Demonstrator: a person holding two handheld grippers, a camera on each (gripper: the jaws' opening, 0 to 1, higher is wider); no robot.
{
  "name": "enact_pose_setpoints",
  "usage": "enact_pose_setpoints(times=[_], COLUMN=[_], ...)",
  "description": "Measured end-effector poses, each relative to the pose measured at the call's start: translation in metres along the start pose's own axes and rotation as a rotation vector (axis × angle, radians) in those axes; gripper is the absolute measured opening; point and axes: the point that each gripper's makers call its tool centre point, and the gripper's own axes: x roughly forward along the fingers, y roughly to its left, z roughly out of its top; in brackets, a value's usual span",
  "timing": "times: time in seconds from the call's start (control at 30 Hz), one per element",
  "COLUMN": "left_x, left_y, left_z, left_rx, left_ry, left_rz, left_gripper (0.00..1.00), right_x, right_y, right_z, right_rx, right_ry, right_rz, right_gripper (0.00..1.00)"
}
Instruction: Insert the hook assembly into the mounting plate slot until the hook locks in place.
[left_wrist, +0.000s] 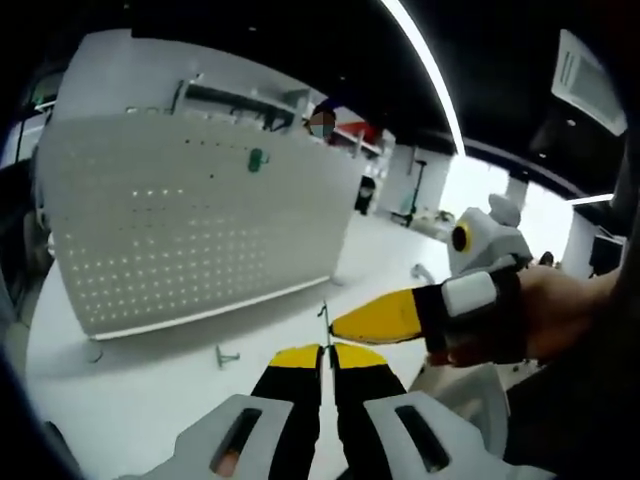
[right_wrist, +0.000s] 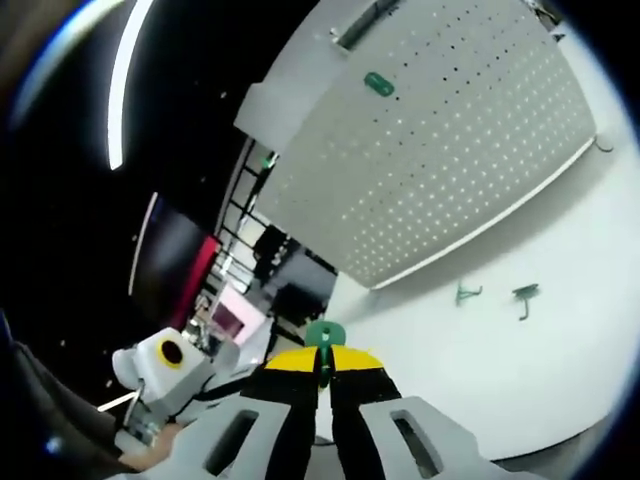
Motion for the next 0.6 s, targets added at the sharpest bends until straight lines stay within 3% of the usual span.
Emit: enact_pose_setpoints(times=[0.13, 0.3, 0.6], left_x=[0.0, 0.001, 0.002], left_y=[-0.001, -0.001, -0.002], left_z=[-0.004, -0.009, -0.021], left_rx=[0.014, 0.024, -0.012], left_ry=[0.025, 0.037, 0.059], left_rz=[-0.01, -0.019, -0.037], left_gripper=[0.04, 0.06, 0.29], right_x=[0.0, 0.002, 0.0], right_y=[-0.001, 0.0, -0.005], right_z=[-0.003, -0.007, -0.012], right_rx=[-0.029, -0.156, -0.284], right_ry=[0.014, 0.033, 0.064], right_rz=[-0.001, -0.014, -0.047], right_gripper=[0.01, 0.01, 0.0])
